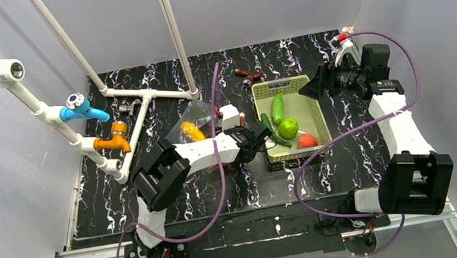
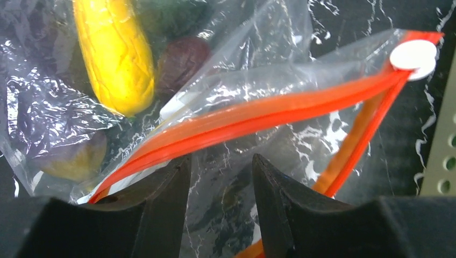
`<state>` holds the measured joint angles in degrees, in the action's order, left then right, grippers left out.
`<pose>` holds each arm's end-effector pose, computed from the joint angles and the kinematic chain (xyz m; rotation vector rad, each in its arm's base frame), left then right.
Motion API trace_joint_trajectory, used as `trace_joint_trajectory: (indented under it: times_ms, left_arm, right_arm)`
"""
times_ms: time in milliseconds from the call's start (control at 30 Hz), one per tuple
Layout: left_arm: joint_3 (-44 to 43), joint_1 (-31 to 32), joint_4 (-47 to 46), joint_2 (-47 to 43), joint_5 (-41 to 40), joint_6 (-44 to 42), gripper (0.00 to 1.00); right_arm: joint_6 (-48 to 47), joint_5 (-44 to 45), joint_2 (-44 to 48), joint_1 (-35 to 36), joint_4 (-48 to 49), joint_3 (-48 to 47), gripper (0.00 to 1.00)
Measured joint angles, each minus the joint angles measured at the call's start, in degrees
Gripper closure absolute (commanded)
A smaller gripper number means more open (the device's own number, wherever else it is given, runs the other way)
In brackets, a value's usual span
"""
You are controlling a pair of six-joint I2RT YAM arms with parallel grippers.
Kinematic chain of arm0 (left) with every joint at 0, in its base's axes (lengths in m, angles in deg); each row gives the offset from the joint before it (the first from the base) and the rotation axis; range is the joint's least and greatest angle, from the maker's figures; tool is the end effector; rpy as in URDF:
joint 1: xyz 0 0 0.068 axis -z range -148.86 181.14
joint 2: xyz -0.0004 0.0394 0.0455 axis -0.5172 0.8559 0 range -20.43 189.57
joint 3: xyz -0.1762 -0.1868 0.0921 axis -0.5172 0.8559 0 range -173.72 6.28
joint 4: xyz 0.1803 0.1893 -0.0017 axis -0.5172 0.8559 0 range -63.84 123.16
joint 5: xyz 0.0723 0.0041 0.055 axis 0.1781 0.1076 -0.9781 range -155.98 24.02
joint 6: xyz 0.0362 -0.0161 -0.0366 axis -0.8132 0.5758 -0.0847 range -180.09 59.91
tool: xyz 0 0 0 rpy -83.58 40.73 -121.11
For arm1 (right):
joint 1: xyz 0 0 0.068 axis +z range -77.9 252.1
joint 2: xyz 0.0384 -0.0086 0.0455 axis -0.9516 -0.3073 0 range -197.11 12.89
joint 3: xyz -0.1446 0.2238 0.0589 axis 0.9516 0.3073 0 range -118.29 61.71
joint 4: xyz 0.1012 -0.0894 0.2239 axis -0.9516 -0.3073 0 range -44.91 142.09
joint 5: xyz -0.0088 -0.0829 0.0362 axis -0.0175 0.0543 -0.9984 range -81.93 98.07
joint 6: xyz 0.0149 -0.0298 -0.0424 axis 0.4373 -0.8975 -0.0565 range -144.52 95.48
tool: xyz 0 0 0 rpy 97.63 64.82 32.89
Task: Open the zip-top bag and remove the fake food
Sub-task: Pick up the fake vegetable from the zipper food storage bag.
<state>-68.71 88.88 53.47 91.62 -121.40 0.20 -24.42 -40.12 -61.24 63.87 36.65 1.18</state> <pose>0.2338 -0.3153 0.1735 -0.2972 2.0910 0.1581 0.2864 -0.0145 0.3208 -0.3632 1.9452 0.7738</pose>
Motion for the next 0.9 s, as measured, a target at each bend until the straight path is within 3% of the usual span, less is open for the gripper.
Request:
trace_joint_trajectory:
  times_ms: [267, 500, 900]
  left_arm:
    - [0.00, -3.96, 1.22, 0.48, -1.49, 4.44, 0.41]
    - [1.51, -7.17, 0.15, 0.42, -2.62, 5.05, 0.39]
    - [13.55, -11.17, -17.55, -4.31, 0.39, -11.54, 0.33]
  right_arm:
    - [-0.09, 1.33, 0.00, 0.02, -0.02, 0.00, 0.16]
    - [-0.11, -0.22, -0.20, -0.02, 0.02, 0.00, 0.16]
    - [-0.11, -1.16, -0.20, -0.02, 0.00, 0.00, 0.16]
